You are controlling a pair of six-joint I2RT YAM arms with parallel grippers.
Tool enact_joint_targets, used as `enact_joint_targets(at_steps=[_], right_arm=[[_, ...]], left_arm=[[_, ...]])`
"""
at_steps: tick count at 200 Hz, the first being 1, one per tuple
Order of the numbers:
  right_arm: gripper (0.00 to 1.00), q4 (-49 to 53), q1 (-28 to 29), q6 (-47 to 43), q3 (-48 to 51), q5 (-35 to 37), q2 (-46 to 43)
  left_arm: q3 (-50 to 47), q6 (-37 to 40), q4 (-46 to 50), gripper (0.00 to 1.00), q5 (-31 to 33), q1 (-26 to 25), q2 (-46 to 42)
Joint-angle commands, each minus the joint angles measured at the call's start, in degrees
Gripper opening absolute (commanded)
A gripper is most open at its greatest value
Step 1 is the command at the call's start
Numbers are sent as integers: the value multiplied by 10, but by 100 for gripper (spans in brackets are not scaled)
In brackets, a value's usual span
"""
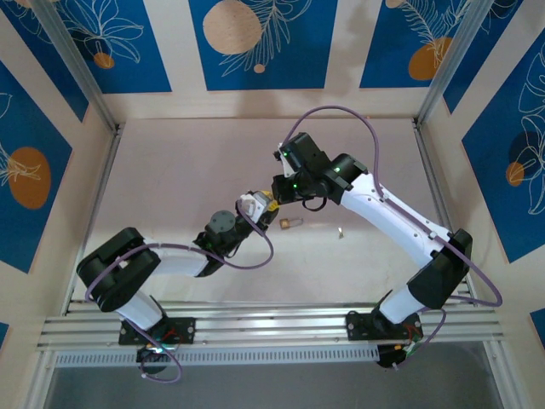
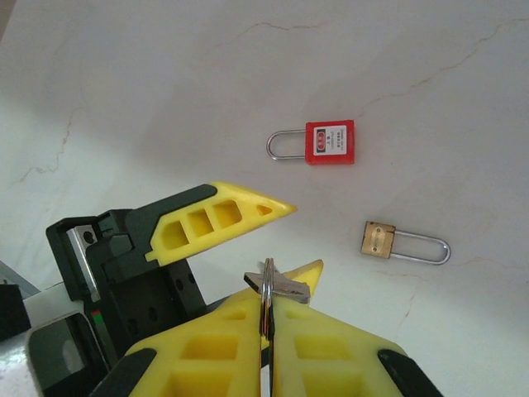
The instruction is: Unlock with the key
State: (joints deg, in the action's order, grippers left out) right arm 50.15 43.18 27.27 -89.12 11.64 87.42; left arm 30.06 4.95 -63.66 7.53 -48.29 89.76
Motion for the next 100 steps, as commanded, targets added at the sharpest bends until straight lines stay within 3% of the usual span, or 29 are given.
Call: enact_joint_targets(at_steps=[1,100], right_arm=[[12,-9,4,9,4,-18,-15],[12,-19,1,12,14,-15,-16]], left_arm=[[16,-3,20,29,-20,-4,-17],[18,-13,17,6,-13,-5,-30]])
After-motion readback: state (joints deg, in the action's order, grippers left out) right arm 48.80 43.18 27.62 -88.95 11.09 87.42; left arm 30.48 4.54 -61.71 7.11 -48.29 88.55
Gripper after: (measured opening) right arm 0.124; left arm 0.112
